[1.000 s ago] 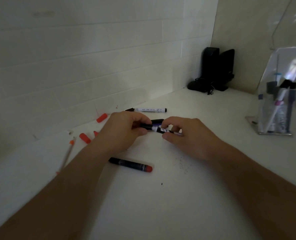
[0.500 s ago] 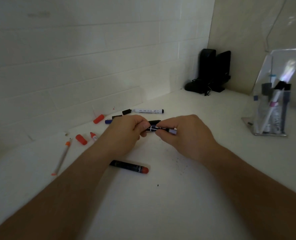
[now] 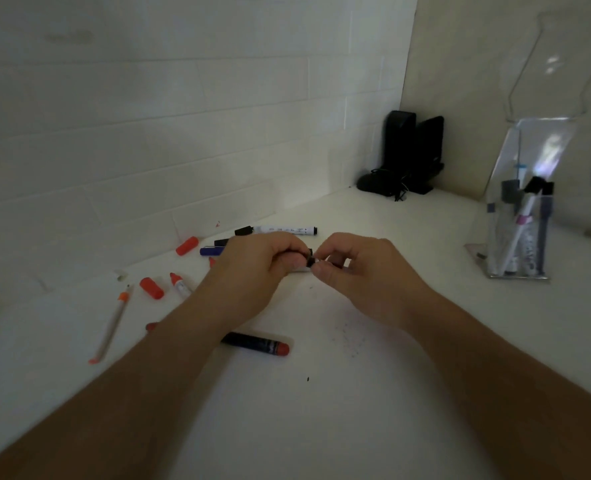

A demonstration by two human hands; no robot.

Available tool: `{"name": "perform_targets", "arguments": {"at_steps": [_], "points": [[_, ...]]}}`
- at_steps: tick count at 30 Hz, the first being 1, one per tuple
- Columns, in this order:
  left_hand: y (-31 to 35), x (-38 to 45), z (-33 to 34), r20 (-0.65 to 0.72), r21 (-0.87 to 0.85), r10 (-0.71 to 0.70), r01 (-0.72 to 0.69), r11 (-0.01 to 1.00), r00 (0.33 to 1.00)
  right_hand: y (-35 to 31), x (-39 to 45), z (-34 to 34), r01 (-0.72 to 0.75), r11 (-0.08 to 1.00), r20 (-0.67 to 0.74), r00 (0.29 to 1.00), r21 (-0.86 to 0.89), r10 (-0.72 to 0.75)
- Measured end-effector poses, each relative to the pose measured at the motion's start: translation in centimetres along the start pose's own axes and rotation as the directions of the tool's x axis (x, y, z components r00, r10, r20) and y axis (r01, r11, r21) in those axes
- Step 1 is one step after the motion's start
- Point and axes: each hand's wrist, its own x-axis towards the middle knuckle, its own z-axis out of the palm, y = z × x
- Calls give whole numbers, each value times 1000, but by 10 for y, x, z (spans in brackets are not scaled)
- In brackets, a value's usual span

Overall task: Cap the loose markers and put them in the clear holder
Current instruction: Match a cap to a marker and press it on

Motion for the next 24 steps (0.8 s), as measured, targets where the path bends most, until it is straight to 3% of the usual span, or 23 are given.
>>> {"name": "perform_targets", "arguments": {"at_steps": [6, 9, 12, 15, 19, 21, 24], "points": [[3, -2, 14, -143, -77, 53, -65, 995, 988, -12, 0, -12, 97, 936, 6, 995, -338, -101], [11, -4, 12, -186, -34, 130, -139, 990, 974, -22, -5, -29, 5, 977, 19, 1000, -212, -1], [21, -10, 14, -131, -28, 187, -192, 981, 974, -25, -13, -62, -74, 995, 15, 997, -60, 75], [27, -17, 22, -40, -39, 268, -270, 962, 962, -20, -17, -113, -106, 989, -282, 950, 104, 131], [26, -18, 29, -21, 19, 362, -362, 932, 932, -5, -20, -177, -87, 996, -668, 739, 32, 86], [24, -18, 31, -7, 9, 360, -360, 933, 933, 7, -24, -194, -91, 996, -743, 665, 21, 76], [26, -19, 36, 11, -5, 367, -367, 930, 930, 25, -29, -196, -191, 980, -730, 676, -47, 97]]}}
